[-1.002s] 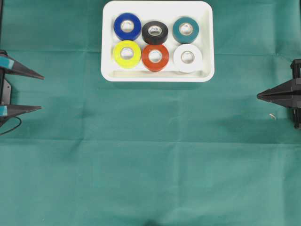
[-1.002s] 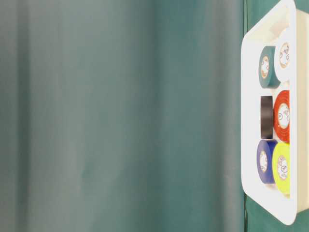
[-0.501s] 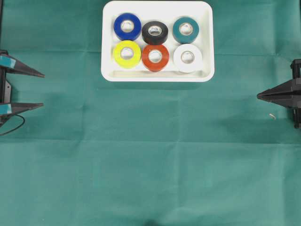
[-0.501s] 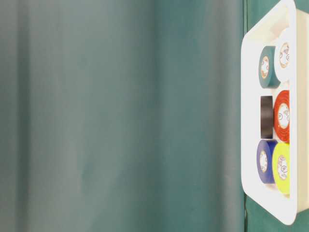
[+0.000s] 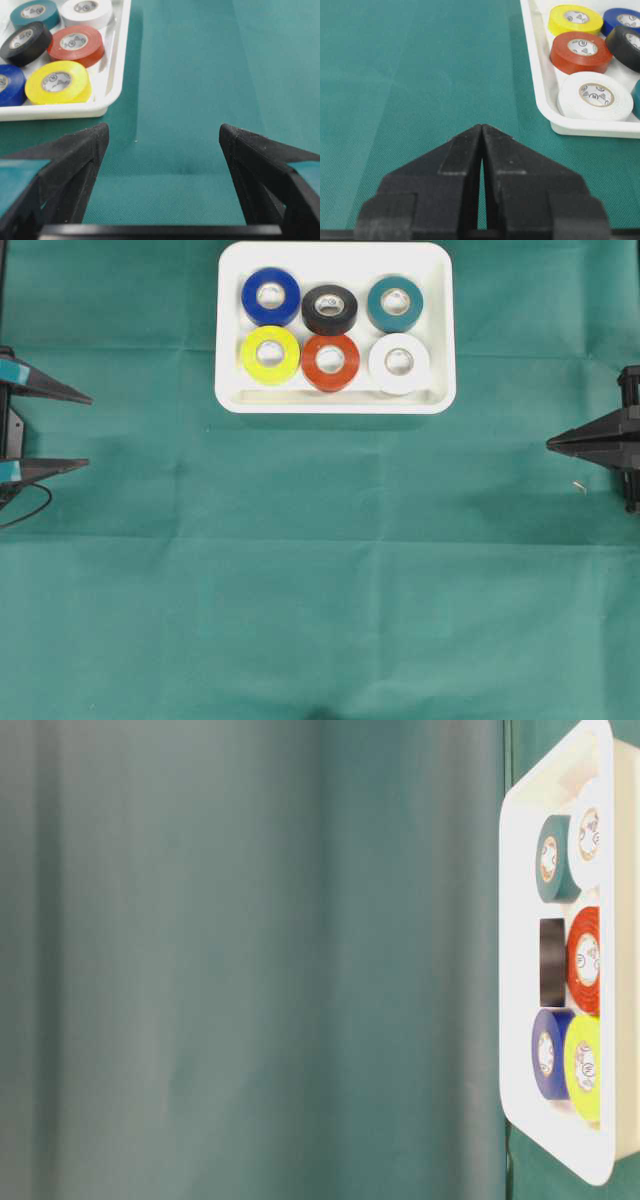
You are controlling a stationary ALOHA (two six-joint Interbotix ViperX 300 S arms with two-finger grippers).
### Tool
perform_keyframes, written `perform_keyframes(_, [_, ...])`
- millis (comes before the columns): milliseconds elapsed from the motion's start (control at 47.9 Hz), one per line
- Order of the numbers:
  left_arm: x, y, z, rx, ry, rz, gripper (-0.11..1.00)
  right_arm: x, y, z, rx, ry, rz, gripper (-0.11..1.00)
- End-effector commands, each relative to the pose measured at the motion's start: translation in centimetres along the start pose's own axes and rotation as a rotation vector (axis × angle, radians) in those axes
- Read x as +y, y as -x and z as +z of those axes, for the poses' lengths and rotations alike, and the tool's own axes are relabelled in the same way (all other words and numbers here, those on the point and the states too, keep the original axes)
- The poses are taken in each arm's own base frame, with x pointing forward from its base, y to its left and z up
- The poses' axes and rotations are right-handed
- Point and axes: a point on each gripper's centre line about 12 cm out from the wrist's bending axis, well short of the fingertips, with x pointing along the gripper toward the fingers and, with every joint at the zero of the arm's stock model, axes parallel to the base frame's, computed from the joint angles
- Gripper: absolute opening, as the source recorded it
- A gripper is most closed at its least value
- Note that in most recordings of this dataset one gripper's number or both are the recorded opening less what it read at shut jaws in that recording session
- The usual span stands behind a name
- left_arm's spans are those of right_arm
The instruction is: Put the tape into the white case with the left arm.
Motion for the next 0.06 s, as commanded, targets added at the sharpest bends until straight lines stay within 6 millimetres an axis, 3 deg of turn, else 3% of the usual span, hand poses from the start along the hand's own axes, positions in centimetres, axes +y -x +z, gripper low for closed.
perform_keyframes(0, [0.08, -0.03, 0.52, -0.009, -0.001, 0.004, 0.98, 0.03, -0.04, 0.15, -0.009, 0.001, 0.002, -0.09])
perform_keyframes(42, [0.09, -0.03, 0.63, -0.010, -0.001, 0.004, 0.98, 0.01, -0.04, 0.15, -0.009, 0.001, 0.000, -0.09])
